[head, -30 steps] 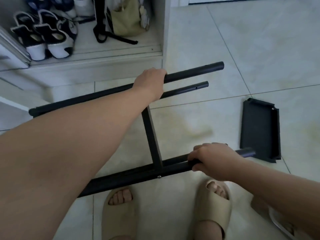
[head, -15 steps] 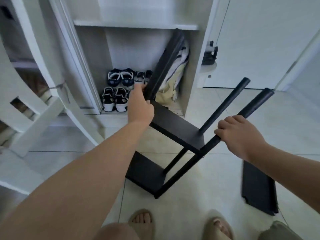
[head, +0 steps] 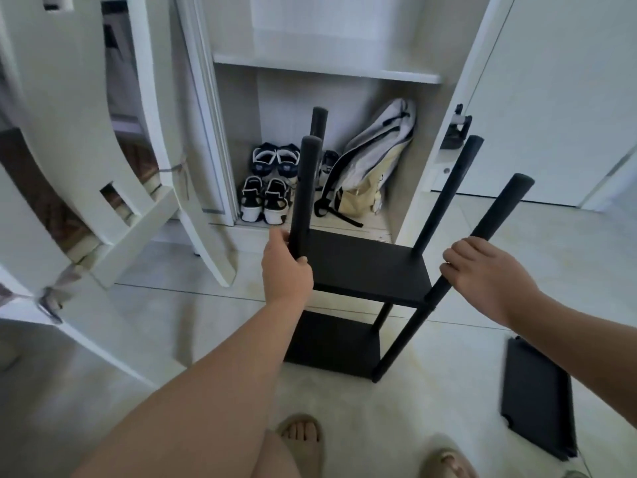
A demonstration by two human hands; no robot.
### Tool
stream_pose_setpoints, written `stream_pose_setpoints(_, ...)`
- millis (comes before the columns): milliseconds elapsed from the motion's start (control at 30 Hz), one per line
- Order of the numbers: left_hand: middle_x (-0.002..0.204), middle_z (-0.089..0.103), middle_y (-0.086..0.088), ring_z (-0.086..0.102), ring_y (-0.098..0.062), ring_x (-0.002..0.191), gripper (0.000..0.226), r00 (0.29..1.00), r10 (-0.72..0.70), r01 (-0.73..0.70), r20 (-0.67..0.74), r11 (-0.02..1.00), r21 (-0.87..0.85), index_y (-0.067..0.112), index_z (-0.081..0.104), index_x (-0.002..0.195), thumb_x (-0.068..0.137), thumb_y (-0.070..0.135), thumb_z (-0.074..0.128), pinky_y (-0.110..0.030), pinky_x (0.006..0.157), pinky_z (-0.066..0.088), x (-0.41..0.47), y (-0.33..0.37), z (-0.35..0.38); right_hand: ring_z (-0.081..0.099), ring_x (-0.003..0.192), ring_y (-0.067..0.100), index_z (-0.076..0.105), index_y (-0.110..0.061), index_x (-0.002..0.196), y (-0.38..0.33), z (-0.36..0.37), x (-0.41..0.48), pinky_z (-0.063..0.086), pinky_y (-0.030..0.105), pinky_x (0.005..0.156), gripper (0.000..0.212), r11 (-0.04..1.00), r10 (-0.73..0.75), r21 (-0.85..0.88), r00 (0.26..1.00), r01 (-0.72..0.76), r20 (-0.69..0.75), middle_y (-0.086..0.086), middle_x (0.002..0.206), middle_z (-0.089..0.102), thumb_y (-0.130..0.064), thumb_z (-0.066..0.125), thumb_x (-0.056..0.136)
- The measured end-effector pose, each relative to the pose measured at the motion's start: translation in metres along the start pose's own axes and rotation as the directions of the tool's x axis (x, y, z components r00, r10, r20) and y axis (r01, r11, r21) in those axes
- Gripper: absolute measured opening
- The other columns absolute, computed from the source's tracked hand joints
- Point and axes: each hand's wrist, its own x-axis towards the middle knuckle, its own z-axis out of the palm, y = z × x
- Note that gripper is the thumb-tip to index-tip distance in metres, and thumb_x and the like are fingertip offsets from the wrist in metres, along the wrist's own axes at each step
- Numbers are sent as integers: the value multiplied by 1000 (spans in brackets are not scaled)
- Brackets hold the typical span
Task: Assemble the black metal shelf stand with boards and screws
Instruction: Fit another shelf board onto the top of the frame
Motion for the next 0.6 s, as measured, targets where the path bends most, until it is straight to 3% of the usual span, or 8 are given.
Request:
stream_pose_setpoints(267, 113, 58, -5, 60, -21, 100, 38, 996, -93, 94, -18, 995, 33, 20, 41, 111, 89, -4, 61, -32, 86, 53, 0, -24, -9, 62, 83, 33, 66, -5, 71, -13, -3, 18, 51, 40, 102, 18, 997, -50, -61, 999, 50, -4, 10, 78, 59, 4, 53, 78)
stream_pose_setpoints(467, 114, 60, -7, 61, -23, 102, 37, 987, -163, 163, 0, 986, 43, 20, 40, 110, 91, -3, 61, -33, 88, 53, -11, -23, -18, 61, 82, 32, 67, -6, 71, -29, -15, 9, 52, 39, 99, 19, 996, -69, -60, 997, 70, 20, 8, 77, 59, 4, 52, 79)
stream_pose_setpoints(600, 110, 60, -4, 62, -24, 101, 30, 969, -245, 244, 24, 970, 16, 16, 46, 116, 94, 5, 63, -32, 82, 52, -23, -20, -28, 66, 95, 34, 73, -4, 80, -41, -24, -4, 46, 46, 110, 29, 1000, -18, -13, 1000, 18, 13, 12, 88, 66, -3, 44, 81)
